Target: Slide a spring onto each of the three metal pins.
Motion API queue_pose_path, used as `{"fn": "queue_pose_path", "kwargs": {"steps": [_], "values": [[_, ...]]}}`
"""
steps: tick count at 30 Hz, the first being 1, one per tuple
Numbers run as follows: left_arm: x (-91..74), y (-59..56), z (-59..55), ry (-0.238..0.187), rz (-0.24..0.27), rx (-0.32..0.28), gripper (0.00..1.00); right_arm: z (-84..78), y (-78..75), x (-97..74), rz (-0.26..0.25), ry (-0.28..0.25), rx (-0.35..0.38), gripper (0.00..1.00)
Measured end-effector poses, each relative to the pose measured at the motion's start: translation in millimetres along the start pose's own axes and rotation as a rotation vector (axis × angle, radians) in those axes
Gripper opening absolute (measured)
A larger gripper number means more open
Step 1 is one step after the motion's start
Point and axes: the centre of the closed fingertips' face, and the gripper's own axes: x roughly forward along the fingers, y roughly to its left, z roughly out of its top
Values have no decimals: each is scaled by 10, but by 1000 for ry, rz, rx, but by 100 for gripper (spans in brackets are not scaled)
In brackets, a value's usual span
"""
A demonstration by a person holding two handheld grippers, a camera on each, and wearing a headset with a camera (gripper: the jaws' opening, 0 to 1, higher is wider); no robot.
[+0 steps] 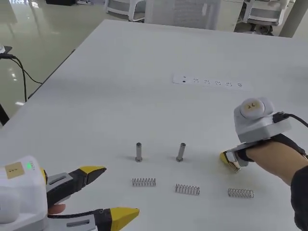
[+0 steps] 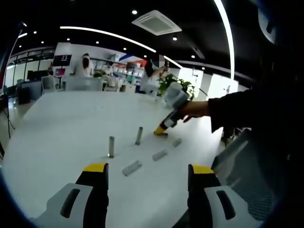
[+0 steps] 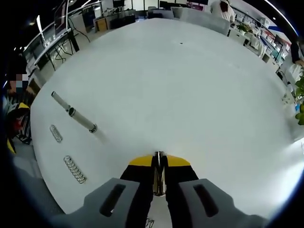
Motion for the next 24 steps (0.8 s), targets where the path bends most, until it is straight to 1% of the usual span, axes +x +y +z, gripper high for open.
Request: {"fn": "queue_pose_path", "kwargs": {"steps": [3, 10, 15, 17, 20, 24], "values": [[-2, 3, 3, 0, 1, 2, 63, -3, 3, 0, 9, 4, 11, 5], [0, 2, 4, 2, 1, 9, 63, 101, 49, -164, 12, -65, 14, 5], [6, -8, 4, 5, -2, 14, 63, 175, 42, -300, 5, -118, 9, 5], [6, -10, 8, 5, -2, 17, 63, 192, 17, -311, 3, -131, 6, 5], [5, -15, 15, 5, -4, 20, 63, 179, 29, -374, 0, -147, 5, 5], [-4, -28, 28, 4, -7, 25, 63, 144, 36, -432, -5, -155, 5, 5]]}}
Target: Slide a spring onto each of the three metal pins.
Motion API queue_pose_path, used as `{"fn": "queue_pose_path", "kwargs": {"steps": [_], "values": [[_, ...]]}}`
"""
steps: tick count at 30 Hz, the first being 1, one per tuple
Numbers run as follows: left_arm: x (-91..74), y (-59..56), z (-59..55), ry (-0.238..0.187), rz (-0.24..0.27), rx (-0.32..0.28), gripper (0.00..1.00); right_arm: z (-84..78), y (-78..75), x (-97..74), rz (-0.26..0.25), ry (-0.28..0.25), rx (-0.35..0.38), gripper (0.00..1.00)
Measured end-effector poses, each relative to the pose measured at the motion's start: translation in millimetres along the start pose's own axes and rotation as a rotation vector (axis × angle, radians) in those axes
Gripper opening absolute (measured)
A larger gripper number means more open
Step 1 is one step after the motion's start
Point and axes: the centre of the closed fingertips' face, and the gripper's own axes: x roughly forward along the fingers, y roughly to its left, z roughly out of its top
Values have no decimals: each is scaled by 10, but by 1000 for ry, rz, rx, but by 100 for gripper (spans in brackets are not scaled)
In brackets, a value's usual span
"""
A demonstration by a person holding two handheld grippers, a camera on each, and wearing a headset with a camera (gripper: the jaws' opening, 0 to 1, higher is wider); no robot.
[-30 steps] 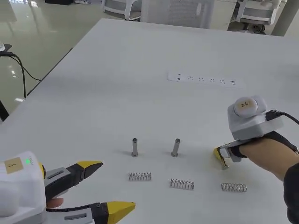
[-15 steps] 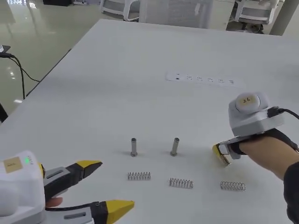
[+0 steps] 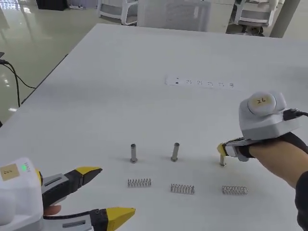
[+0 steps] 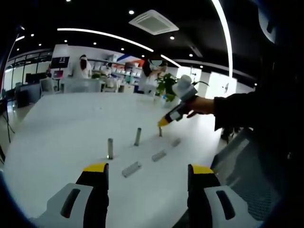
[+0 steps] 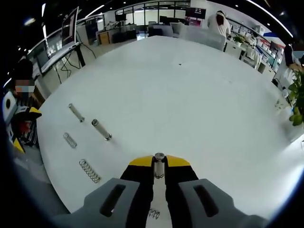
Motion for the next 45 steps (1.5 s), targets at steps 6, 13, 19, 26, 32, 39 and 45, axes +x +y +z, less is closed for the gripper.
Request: {"fn": "queue_pose_path", "kwargs": {"steps": [6, 13, 19, 26, 32, 39, 45], "values": [[-3, -3, -5, 1, -2, 3, 63, -31, 0, -55, -3, -23, 7, 5], [-6, -11, -3, 3, -1, 5, 63, -24, -27, -37, -4, -47, 7, 5], [-7, -10, -3, 4, 1, 4, 62, -5, -34, -16, -1, -57, 11, 5], [-5, -9, -6, 7, 2, 3, 62, 8, -23, 11, 6, -74, 4, 5], [-7, -10, -5, 8, 1, 3, 62, 10, -40, 20, 5, -95, -9, 5], [-7, -17, -5, 9, -2, 5, 62, -11, -61, 19, 2, -99, -18, 6], [-7, -21, -4, 11, -4, 8, 62, -21, -57, 9, 4, -100, -14, 6]]}}
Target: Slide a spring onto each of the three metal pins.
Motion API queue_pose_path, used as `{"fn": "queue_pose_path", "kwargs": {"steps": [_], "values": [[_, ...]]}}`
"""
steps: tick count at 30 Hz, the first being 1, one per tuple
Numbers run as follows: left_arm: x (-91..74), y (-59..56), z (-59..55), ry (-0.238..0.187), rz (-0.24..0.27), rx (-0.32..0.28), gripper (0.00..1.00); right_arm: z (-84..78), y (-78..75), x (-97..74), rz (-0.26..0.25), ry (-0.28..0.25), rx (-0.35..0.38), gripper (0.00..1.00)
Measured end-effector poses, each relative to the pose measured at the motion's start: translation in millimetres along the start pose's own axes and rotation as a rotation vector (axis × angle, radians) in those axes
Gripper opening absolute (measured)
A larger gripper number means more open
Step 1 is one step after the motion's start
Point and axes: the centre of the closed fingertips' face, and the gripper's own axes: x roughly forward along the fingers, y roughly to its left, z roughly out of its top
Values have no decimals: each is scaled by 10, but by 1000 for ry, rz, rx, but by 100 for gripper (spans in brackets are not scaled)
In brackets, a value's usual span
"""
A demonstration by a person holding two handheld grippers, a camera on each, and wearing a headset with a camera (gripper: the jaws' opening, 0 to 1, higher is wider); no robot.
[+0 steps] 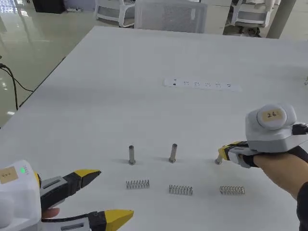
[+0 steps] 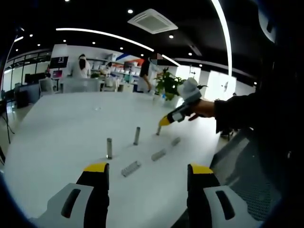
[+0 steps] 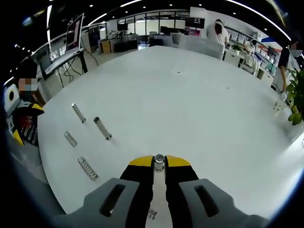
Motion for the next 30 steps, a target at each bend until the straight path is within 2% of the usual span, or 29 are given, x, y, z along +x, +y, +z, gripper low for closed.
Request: {"fn": "queue_pose_path", "kwargs": {"steps": [10, 20, 30], "values": [[-6, 5, 8, -3, 2, -1, 62, -3, -8, 20, -1, -2, -17, 9], [-5, 11, 7, -4, 2, -3, 62, 5, -11, 6, 4, -22, -22, 17], [0, 5, 15, 0, 0, 7, 62, 82, -70, -182, 2, -71, -27, 19]]}}
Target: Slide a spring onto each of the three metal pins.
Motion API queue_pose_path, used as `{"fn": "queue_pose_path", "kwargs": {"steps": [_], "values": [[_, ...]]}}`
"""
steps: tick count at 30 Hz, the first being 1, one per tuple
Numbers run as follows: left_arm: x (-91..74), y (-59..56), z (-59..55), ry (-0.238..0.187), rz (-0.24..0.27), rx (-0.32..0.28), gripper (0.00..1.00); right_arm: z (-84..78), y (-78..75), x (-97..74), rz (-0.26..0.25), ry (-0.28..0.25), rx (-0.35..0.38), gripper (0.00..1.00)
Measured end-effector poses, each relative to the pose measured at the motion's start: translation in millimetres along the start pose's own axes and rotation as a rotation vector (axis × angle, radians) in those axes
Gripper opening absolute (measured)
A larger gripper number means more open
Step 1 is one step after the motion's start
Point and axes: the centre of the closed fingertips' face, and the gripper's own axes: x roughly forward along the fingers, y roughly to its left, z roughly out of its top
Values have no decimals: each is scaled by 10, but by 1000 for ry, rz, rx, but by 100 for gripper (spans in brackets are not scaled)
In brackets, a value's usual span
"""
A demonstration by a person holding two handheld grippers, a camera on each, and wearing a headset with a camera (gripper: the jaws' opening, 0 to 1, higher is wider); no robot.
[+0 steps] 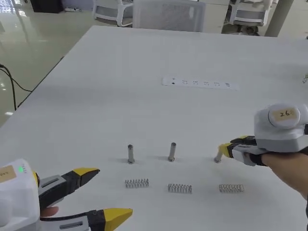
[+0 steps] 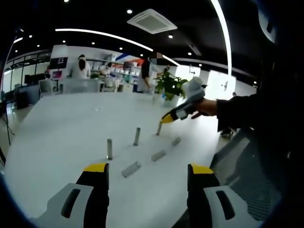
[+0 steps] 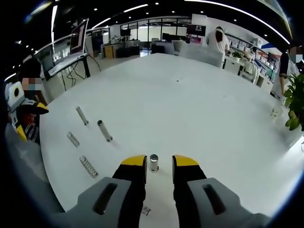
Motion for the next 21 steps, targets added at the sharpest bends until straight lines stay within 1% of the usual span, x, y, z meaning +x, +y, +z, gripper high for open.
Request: {"fn": "queue_pose_path", "kwargs": {"steps": [2, 5, 7, 10, 14, 17, 19, 21], "values": [[4, -9, 8, 0, -2, 3, 62, 16, -9, -13, 5, -8, -9, 20], [9, -19, 14, 2, -5, 9, 62, 30, 21, -71, 15, -21, -29, 21], [8, -25, 19, 3, -6, 12, 62, 11, 30, -105, 18, -13, -56, 21], [6, -26, 27, 3, -6, 15, 62, 3, 29, -164, 22, -15, -71, 21], [9, -25, 36, 4, -7, 18, 62, -18, 64, -252, 58, -25, -79, 21], [17, -24, 51, 3, -10, 20, 62, -94, 97, -288, 86, -19, -107, 21], [22, -23, 58, 2, -11, 21, 62, -164, 109, -302, 99, -8, -114, 21], [26, -27, 63, 1, -12, 21, 62, -241, 129, -307, 123, 4, -120, 21]]}}
